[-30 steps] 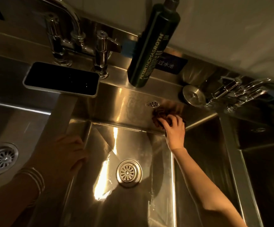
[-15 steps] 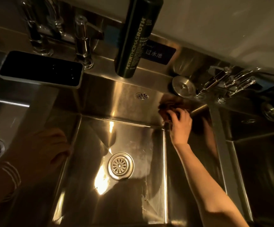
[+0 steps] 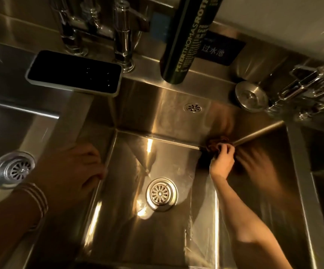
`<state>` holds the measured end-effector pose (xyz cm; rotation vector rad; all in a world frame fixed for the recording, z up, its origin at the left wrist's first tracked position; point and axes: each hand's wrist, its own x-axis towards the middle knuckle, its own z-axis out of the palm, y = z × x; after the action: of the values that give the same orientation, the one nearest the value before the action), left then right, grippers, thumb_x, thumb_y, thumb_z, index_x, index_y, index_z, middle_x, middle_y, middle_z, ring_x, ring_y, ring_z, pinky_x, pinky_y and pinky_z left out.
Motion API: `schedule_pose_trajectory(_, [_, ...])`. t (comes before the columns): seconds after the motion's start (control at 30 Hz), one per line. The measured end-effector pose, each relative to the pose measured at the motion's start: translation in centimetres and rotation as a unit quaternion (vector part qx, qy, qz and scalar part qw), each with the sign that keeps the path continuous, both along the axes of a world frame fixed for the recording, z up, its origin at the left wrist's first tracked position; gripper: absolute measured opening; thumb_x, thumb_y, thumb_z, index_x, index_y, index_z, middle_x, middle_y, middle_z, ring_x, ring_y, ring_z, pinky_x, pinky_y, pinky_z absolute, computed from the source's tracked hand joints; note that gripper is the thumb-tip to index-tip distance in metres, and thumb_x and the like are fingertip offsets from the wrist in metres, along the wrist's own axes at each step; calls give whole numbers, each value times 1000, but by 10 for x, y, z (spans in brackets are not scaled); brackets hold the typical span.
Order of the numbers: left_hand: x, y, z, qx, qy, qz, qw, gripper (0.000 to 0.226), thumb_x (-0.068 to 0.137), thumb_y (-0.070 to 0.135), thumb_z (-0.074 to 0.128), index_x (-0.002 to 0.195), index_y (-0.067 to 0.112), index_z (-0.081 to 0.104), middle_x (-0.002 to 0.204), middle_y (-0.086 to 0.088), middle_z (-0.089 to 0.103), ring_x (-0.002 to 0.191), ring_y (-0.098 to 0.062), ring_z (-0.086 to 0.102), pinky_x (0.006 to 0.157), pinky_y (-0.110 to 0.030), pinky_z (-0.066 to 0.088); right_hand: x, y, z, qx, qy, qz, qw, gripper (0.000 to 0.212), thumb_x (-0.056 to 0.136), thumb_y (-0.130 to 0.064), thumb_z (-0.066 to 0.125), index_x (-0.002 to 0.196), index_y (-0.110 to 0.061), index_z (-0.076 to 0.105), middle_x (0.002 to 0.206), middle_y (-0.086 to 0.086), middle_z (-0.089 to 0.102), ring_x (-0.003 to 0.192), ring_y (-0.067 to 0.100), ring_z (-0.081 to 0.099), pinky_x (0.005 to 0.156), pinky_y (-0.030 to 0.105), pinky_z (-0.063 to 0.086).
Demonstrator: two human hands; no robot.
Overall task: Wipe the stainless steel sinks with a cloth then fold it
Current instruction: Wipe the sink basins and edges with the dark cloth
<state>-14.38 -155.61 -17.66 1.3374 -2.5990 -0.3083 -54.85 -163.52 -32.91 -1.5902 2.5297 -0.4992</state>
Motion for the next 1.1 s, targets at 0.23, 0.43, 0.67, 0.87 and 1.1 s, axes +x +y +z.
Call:
schedule_pose_trajectory(0.23, [0,-1,-1,-15,-3,-8,1000,29,73,32,43,69,23,71,78,1,66,86,-11,49,66,-37,50,-27,-11,-8,201,93,84,972,41,89,-7,49,130,-9,43,135,20,38,108,45,51,90,47,42])
schedule_pose_trajectory(0.43, [-2,-2,-1,-26,-6,-3,1000,29,72,32,43,68,23,70,74,1,65,85,-12,46,74,-32,42,16,-10,-24,167,-121,-48,977,38,90,-6,46,128,-5,45,130,20,50,121,37,49,100,41,39])
schedule_pose_trajectory(0.67, [-3,-2,1,-56,-18,-7,998,30,72,30,43,65,21,70,70,1,66,85,-13,46,73,-33,35,139,-34,-15,37,-307,-112,944,32,87,1,54,119,3,47,127,23,42,115,36,45,96,26,27])
schedule_pose_trajectory(0.87, [-1,-2,2,-31,-24,-14,999,28,74,31,43,68,22,69,72,4,65,84,-13,50,74,-30,34,189,-31,-20,25,-278,115,953,22,79,-2,60,100,0,66,104,23,59,90,34,58,77,29,39])
schedule_pose_trajectory(1.1, [-2,0,0,-26,-31,-12,999,27,73,31,41,65,24,66,72,5,64,84,-12,48,74,-28,31,135,-18,45,-223,-254,-38,940,36,71,17,64,105,6,61,114,25,49,106,24,48,93,-2,25])
